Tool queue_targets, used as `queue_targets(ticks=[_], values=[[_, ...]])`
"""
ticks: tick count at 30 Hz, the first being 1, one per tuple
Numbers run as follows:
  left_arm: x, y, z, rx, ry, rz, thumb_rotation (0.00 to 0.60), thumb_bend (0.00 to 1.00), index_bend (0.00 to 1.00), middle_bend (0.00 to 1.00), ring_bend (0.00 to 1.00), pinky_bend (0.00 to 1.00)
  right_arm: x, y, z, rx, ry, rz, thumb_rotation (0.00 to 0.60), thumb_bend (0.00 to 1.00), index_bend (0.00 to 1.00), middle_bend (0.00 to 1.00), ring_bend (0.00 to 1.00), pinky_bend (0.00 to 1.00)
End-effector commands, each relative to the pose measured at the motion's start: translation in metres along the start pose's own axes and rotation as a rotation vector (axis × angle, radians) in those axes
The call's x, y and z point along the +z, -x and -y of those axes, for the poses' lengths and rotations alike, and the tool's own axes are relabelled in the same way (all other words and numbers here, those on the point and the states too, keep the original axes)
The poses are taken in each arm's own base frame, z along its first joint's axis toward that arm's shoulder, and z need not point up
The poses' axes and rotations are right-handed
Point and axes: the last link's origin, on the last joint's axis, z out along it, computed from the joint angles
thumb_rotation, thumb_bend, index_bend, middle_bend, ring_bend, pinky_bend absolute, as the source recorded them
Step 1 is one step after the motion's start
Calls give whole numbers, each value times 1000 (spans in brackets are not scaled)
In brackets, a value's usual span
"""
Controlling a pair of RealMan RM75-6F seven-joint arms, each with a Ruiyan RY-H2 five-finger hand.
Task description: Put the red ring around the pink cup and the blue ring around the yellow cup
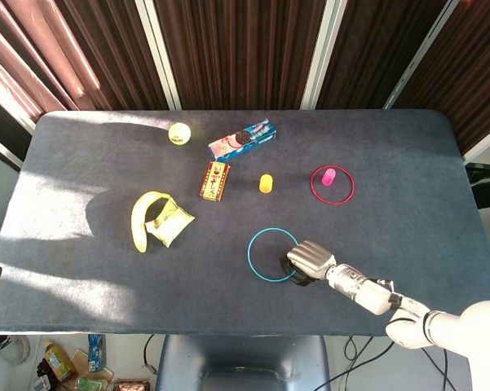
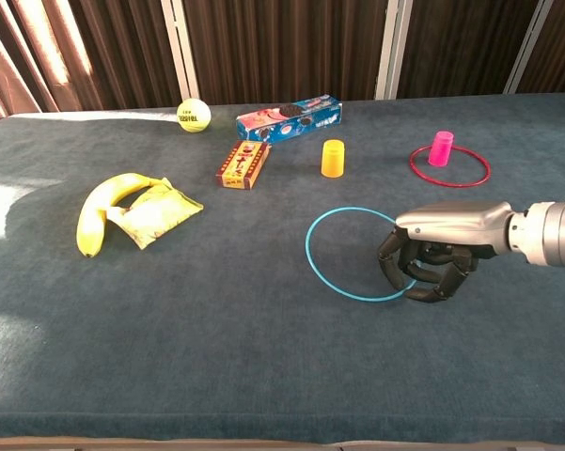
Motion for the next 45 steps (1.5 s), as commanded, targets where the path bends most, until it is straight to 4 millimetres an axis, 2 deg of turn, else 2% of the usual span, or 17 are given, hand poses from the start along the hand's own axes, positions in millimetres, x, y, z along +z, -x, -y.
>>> queue_targets(ticks=[1, 5, 11, 15, 21, 32, 45], values=[[0, 0, 0, 1, 0, 1, 600, 292, 141, 0, 0, 177, 0, -6, 0, 20, 1, -26, 600, 594, 850, 904, 1000, 959], [0, 1, -1, 5, 4, 2, 600, 293, 141, 0, 0, 177, 3, -21, -5, 43, 22, -86, 600, 601, 866, 905, 1000, 959], [-1, 1, -4, 6, 12, -5, 600, 293, 141, 0, 0, 177, 13, -52, -31, 45, 133, -204, 600, 601, 870, 905, 1000, 959], [-2, 1, -6, 8, 22, -6, 600, 293, 141, 0, 0, 177, 28, -73, -48, 78, 216, -288, 600, 601, 870, 905, 1000, 959], [-3, 4, -7, 15, 34, 2, 600, 294, 141, 0, 0, 177, 51, -91, -56, 136, 268, -357, 600, 602, 870, 905, 1000, 959], [-6, 4, -7, 21, 58, 2, 600, 295, 141, 0, 0, 177, 92, -81, -60, 184, 353, -314, 600, 601, 870, 905, 1000, 959], [-7, 7, -5, 20, 70, 10, 600, 294, 141, 0, 0, 177, 112, -68, -50, 195, 346, -270, 600, 601, 863, 905, 1000, 959]])
